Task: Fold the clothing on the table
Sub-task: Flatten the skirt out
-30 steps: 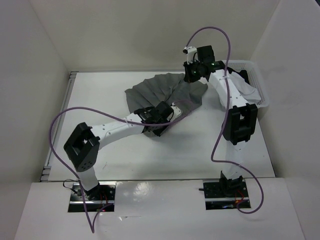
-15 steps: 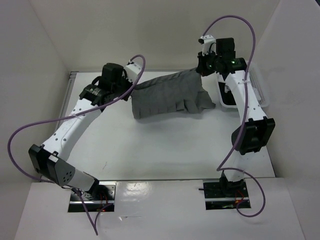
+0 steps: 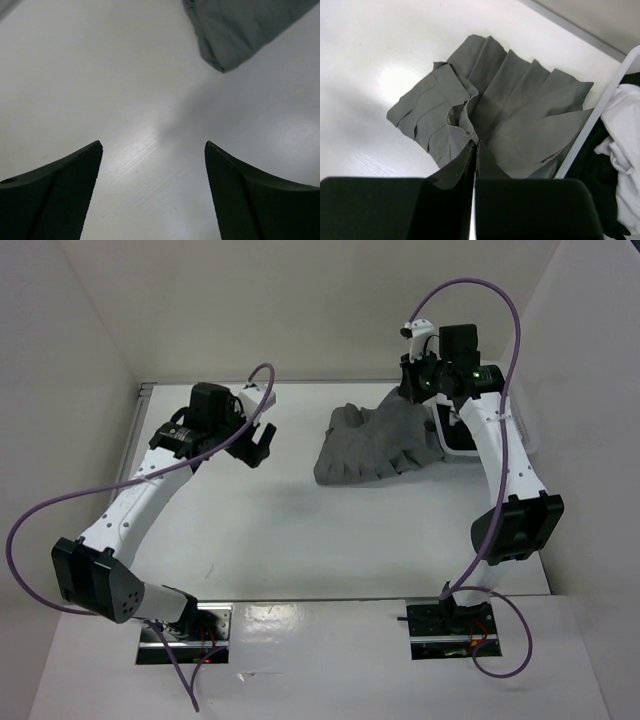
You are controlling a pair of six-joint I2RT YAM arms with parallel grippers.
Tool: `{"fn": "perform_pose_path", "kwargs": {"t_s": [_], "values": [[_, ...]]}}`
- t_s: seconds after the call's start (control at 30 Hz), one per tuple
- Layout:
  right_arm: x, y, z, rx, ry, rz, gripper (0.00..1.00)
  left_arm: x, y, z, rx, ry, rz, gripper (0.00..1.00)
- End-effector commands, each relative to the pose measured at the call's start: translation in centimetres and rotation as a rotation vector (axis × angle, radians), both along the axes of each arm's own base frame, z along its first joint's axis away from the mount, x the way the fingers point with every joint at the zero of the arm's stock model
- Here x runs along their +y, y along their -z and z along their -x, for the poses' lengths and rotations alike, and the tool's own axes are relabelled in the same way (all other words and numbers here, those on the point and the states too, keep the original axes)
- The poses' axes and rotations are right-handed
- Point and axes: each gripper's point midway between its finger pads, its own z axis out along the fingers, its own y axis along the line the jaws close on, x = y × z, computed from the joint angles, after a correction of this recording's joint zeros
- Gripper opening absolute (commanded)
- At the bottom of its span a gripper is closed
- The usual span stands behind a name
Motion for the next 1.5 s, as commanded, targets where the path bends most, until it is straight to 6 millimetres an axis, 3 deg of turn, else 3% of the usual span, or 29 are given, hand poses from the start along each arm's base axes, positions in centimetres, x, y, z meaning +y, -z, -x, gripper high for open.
{"fn": "perform_pose_path", "kwargs": {"t_s": [0.0, 0.13, 0.2, 0.3, 0.33, 0.37, 0.47, 0.6, 0.67, 0.7, 0.77, 0.9, 0.97, 1.0, 1.07, 1.1, 1.37, 1.43, 1.47], "values": [[-0.1, -1.3, 1.1, -0.034, -0.018, -0.005, 0.00, -3.2, 2.5, 3.3, 0.112, 0.173, 0.150, 0.94], [-0.1, -0.4, 1.2, -0.013, -0.018, -0.002, 0.00, -5.0, 6.9, 4.8, 0.276, 0.269, 0.257, 1.00], [-0.1, 0.4, 1.3, 0.007, -0.018, 0.000, 0.00, -4.8, 7.7, 4.1, 0.325, 0.281, 0.316, 1.00], [-0.2, 0.9, 1.4, 0.016, -0.023, 0.008, 0.00, -6.0, 8.8, 2.5, 0.491, 0.359, 0.493, 1.00], [-0.2, 0.9, 1.7, 0.016, -0.023, 0.008, 0.00, -6.2, 7.5, 1.3, 0.480, 0.394, 0.511, 1.00], [-0.2, 1.5, 1.9, 0.030, -0.023, 0.010, 0.00, -6.3, 8.8, 0.4, 0.528, 0.396, 0.533, 1.00], [-0.5, 2.0, 2.2, 0.039, -0.021, 0.024, 0.00, -7.3, 7.8, -0.8, 0.532, 0.457, 0.591, 1.00], [-0.5, 3.3, 2.5, 0.065, -0.027, 0.035, 0.00, -9.6, 6.3, -4.4, 0.428, 0.516, 0.582, 1.00], [-0.5, 3.3, 2.5, 0.065, -0.027, 0.035, 0.00, -10.5, 6.3, -5.2, 0.412, 0.538, 0.577, 1.00], [-0.6, 3.7, 2.6, 0.076, -0.027, 0.037, 0.00, -11.1, 7.2, -5.5, 0.437, 0.539, 0.580, 1.00], [-0.6, 3.7, 2.6, 0.072, -0.033, 0.043, 0.00, -11.9, 7.1, -6.8, 0.409, 0.543, 0.558, 1.00], [-0.6, 4.2, 2.8, 0.090, -0.033, 0.045, 0.00, -13.6, 10.2, -8.2, 0.400, 0.538, 0.486, 1.00], [-0.6, 4.6, 2.7, 0.096, -0.039, 0.053, 0.00, -13.9, 10.3, -9.5, 0.383, 0.535, 0.478, 0.99], [-0.6, 4.6, 2.7, 0.096, -0.039, 0.053, 0.00, -14.3, 12.1, -9.9, 0.410, 0.520, 0.462, 0.99], [-0.6, 4.6, 2.7, 0.096, -0.039, 0.053, 0.00, -14.5, 11.9, -11.4, 0.375, 0.518, 0.445, 0.97], [-0.6, 4.6, 2.7, 0.096, -0.039, 0.053, 0.00, -14.4, 13.5, -11.7, 0.407, 0.500, 0.434, 0.97], [-0.6, 5.1, 2.7, 0.114, -0.039, 0.055, 0.00, -15.5, 13.6, -16.1, 0.348, 0.479, 0.393, 0.95], [-1.1, 5.1, 2.6, 0.114, -0.028, 0.054, 0.00, -15.9, 11.7, -17.2, 0.294, 0.491, 0.396, 0.95], [-1.6, 5.1, 2.5, 0.115, -0.016, 0.054, 0.00, -16.6, 14.8, -16.7, 0.354, 0.478, 0.368, 0.95]]}}
